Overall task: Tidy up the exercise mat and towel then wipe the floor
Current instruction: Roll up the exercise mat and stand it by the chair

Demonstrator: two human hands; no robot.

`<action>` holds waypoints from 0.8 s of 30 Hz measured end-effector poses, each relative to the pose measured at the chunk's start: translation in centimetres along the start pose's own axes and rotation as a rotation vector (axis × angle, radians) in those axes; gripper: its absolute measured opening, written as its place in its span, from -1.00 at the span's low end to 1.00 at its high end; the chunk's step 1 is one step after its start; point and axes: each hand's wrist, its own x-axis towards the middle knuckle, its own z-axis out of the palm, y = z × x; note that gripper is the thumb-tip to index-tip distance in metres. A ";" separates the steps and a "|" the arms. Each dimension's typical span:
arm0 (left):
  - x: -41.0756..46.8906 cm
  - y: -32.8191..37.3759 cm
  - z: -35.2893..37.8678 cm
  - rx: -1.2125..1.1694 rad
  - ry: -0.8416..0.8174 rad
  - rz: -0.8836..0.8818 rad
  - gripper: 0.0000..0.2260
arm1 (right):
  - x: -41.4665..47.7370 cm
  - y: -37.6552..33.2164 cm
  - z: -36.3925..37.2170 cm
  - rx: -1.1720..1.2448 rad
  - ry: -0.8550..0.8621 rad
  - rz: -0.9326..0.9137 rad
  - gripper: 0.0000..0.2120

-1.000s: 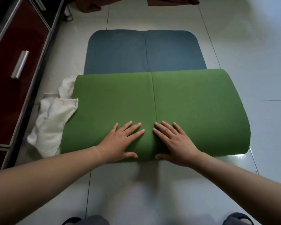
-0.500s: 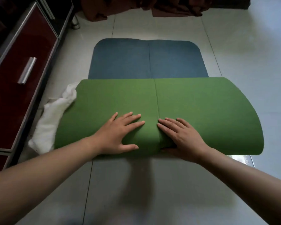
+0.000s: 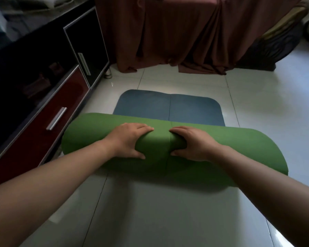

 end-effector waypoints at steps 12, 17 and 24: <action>7.9 -0.3 -5.7 0.041 -0.200 -0.085 -0.40 | 0.8 5.0 -1.4 0.040 0.177 -0.019 -0.16; 11.4 -3.0 -5.9 -0.008 -0.167 -0.038 -0.46 | 4.1 7.2 -2.6 0.075 0.169 0.043 -0.32; 18.1 -8.5 -5.9 -0.128 -0.210 0.063 -0.61 | 10.9 8.7 -4.6 0.029 0.071 0.220 -0.45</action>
